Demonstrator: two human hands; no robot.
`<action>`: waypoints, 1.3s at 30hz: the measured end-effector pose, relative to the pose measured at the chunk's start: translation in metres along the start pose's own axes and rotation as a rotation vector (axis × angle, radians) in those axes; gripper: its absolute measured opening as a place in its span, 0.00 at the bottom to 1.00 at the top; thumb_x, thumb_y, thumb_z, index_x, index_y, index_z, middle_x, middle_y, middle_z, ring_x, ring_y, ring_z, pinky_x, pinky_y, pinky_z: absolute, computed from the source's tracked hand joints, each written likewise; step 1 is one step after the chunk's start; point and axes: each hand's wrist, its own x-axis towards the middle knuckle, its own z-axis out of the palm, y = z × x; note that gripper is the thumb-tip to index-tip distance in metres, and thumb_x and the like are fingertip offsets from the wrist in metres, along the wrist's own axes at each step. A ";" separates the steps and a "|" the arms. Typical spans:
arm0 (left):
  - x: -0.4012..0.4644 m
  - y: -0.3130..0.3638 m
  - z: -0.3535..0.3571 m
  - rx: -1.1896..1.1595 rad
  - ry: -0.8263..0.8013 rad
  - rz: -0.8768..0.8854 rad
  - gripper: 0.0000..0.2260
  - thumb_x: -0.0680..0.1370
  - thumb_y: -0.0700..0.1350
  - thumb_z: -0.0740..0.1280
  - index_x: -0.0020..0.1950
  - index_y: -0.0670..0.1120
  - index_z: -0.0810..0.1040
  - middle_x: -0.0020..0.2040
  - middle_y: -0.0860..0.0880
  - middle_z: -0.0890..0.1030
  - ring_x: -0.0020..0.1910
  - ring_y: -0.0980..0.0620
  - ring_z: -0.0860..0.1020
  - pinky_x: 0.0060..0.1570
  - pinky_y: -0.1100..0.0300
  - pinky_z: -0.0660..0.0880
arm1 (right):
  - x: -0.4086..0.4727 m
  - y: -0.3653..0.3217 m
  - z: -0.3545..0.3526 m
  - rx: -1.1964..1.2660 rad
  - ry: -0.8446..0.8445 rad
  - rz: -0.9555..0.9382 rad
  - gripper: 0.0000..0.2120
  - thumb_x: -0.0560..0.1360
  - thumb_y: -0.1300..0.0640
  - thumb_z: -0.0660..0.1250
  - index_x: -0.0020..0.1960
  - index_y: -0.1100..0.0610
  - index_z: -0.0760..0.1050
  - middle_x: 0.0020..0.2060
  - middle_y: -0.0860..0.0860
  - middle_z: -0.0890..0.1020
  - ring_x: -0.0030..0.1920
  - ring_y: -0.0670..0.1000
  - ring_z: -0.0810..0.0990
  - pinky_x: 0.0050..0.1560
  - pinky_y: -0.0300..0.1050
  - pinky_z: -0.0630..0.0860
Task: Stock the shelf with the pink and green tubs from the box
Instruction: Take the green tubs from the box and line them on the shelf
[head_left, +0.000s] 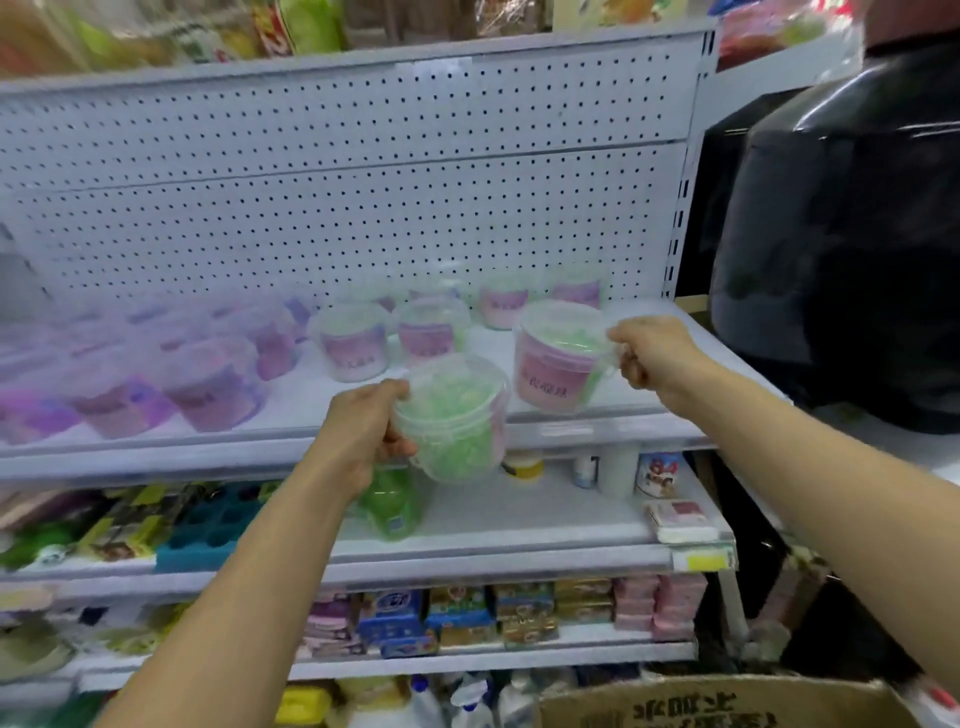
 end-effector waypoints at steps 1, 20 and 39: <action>0.007 0.003 -0.002 -0.004 0.001 -0.001 0.05 0.75 0.42 0.67 0.40 0.42 0.75 0.30 0.46 0.68 0.17 0.54 0.69 0.24 0.62 0.74 | 0.009 -0.004 0.009 -0.023 -0.007 -0.008 0.09 0.77 0.63 0.63 0.38 0.59 0.71 0.26 0.53 0.69 0.26 0.50 0.63 0.27 0.42 0.58; 0.072 0.011 -0.013 -0.087 -0.041 -0.029 0.05 0.76 0.42 0.67 0.44 0.41 0.77 0.35 0.45 0.68 0.27 0.51 0.68 0.22 0.64 0.73 | 0.039 0.000 0.051 -0.971 0.000 -0.549 0.25 0.71 0.33 0.64 0.65 0.42 0.72 0.62 0.50 0.69 0.62 0.52 0.70 0.56 0.51 0.73; 0.068 0.024 0.015 -0.023 -0.131 -0.026 0.04 0.75 0.43 0.67 0.45 0.42 0.78 0.36 0.45 0.69 0.28 0.52 0.67 0.23 0.62 0.71 | 0.047 -0.020 0.061 -0.599 -0.132 -0.495 0.19 0.78 0.37 0.54 0.39 0.47 0.75 0.34 0.46 0.74 0.36 0.49 0.72 0.38 0.46 0.67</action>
